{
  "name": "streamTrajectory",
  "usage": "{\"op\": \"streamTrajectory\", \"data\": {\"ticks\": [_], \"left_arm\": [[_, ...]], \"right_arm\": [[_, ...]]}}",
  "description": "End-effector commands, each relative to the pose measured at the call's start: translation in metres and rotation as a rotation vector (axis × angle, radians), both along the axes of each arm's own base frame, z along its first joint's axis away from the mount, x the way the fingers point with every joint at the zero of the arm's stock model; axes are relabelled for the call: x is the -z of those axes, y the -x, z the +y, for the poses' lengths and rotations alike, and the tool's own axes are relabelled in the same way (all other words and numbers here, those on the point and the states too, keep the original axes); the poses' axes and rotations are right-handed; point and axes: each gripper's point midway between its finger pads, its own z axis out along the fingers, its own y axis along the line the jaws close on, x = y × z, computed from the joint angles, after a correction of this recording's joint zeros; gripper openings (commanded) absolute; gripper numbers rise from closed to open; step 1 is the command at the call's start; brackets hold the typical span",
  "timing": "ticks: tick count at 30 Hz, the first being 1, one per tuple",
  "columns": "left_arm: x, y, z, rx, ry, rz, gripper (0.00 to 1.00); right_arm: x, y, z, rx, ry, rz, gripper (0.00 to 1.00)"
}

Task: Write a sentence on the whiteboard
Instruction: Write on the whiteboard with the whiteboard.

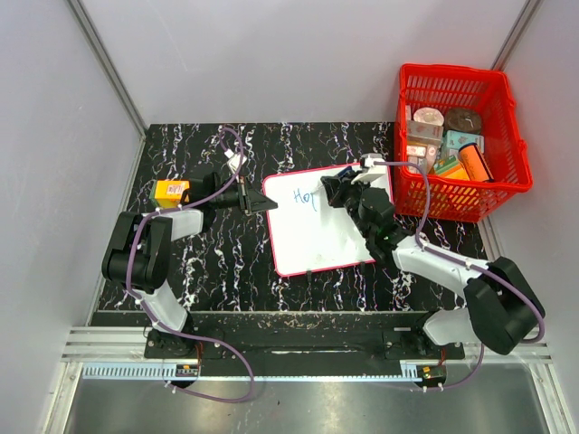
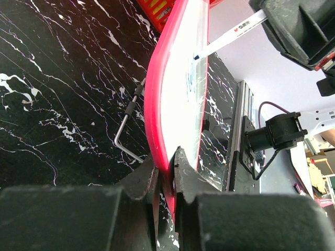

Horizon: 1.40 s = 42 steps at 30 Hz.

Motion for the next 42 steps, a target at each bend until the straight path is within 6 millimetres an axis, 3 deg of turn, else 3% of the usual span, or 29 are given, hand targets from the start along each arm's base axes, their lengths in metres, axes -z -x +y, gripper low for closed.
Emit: {"op": "streamTrajectory", "data": {"ticks": [1, 29, 42], "left_arm": [[0.013, -0.01, -0.006, -0.015, -0.091, -0.167, 0.0], [0.014, -0.01, -0.006, -0.014, -0.098, -0.164, 0.0], [0.014, -0.009, -0.007, -0.012, -0.099, -0.164, 0.0]], "right_arm": [[-0.01, -0.012, -0.007, 0.05, 0.005, -0.023, 0.0], [0.011, -0.012, -0.032, 0.125, 0.018, 0.026, 0.0], [0.025, 0.0, -0.028, 0.073, 0.0, 0.056, 0.0]]}}
